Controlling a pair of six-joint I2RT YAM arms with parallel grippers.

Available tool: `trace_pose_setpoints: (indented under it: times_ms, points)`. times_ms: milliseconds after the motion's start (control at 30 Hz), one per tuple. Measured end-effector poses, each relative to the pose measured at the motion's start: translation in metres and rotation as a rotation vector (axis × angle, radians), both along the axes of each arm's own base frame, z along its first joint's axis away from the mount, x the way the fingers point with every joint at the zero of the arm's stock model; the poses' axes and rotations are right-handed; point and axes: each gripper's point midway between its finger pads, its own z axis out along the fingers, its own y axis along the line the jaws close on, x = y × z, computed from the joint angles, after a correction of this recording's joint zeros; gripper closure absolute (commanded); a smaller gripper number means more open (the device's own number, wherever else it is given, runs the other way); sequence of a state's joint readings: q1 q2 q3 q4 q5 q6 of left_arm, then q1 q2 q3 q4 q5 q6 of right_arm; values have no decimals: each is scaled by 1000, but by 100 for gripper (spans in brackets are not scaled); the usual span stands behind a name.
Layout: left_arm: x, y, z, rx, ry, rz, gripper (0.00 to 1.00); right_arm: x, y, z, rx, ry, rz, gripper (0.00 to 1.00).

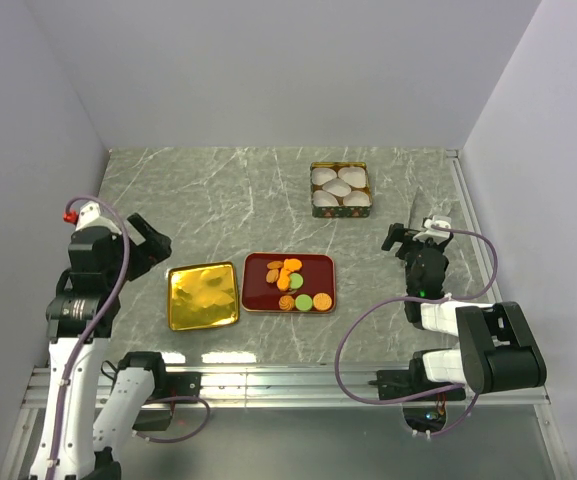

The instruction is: Pack the cookies

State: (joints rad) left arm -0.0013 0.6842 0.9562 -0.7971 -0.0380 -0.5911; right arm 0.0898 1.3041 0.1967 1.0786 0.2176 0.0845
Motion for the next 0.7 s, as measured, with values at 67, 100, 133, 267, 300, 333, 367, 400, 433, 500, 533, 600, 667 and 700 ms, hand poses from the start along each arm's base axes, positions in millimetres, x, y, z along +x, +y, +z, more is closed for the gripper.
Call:
trace_pose_setpoints:
  times_ms: [67,100,133,267,300,333,367,400,433,500,533,600,667,700]
  points:
    - [-6,0,3,1,-9,-1,1,0,0,0,1,0,4,0]
    - [-8,0,1,3,2,-4,1,0,0,0,2,0,9,0]
    - [-10,0,-3,7,22,-7,1,1,-1,0,5,0,11,0]
    - [-15,5,-17,34,92,13,1,0,-7,-1,18,8,4,0]
    - [-17,5,-19,40,101,17,1,0,-9,-2,29,24,-14,0]
    - [-18,6,-20,46,110,22,1,1,-13,0,43,35,-43,0]
    - [-18,7,-21,50,112,25,1,1,-17,5,57,29,-66,0]
    - [-19,7,-20,52,109,26,1,1,-22,13,73,16,-94,0]
    - [-19,6,-20,50,106,25,1,-1,-27,23,87,-6,-117,0]
    - [-20,4,-19,47,100,18,1,-5,-32,46,113,-46,-143,0]
    - [-20,3,-19,46,100,12,1,-6,-34,55,128,-56,-153,0]
    - [-20,-1,-19,44,99,-2,1,-5,-37,82,167,-52,-187,0]
    - [-21,-3,-20,44,102,-13,1,1,-43,113,203,-24,-234,0]
    - [-21,-4,-21,42,104,-15,1,3,-47,128,207,-3,-263,0]
